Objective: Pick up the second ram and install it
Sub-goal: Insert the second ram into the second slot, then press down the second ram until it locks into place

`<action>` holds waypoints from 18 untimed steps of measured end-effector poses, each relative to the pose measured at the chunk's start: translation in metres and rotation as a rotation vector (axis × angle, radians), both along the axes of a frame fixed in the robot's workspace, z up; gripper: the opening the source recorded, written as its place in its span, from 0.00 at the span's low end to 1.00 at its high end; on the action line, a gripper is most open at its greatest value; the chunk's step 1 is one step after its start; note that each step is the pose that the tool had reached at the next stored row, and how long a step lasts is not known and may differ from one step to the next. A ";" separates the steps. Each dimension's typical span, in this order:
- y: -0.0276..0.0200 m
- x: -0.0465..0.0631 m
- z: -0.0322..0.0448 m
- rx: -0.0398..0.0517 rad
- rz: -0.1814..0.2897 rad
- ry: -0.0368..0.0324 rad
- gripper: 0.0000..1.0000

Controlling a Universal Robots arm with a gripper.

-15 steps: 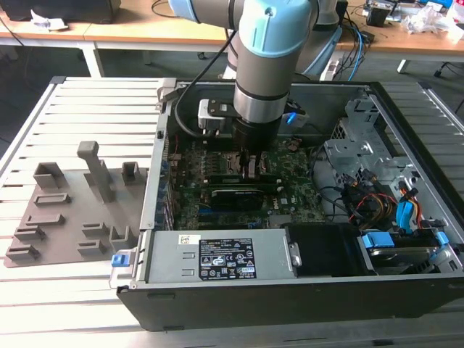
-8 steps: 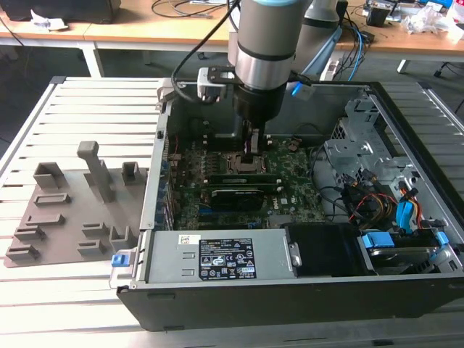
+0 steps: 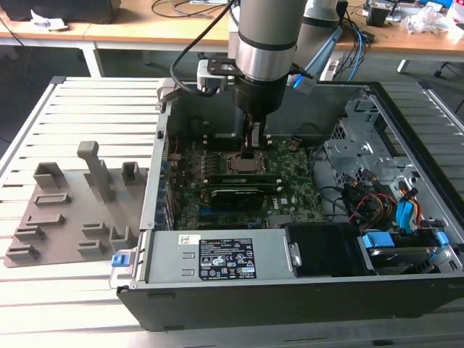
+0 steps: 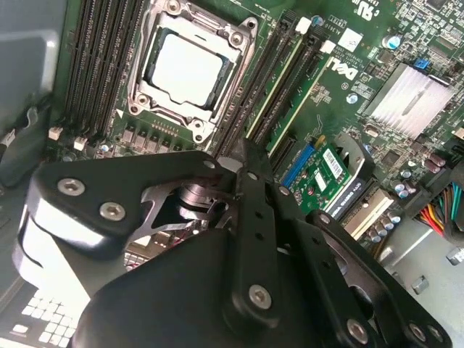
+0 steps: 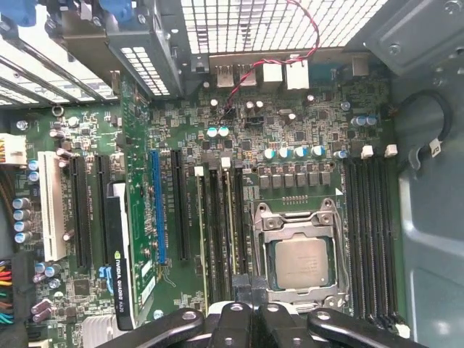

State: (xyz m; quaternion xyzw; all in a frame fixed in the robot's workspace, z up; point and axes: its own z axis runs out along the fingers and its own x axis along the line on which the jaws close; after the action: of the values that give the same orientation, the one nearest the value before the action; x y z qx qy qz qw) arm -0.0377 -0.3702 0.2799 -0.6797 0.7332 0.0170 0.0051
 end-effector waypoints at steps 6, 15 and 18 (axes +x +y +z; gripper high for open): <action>0.0000 0.000 0.0001 -0.0001 0.000 0.0000 0.11; 0.0000 0.043 -0.0232 0.0000 0.000 0.0091 0.11; -0.0012 0.050 -0.0366 -0.0001 0.000 0.0093 0.11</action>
State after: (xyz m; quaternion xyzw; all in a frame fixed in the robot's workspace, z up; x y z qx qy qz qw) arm 0.0120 -0.3715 0.2433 -0.6796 0.7333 0.0202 0.0016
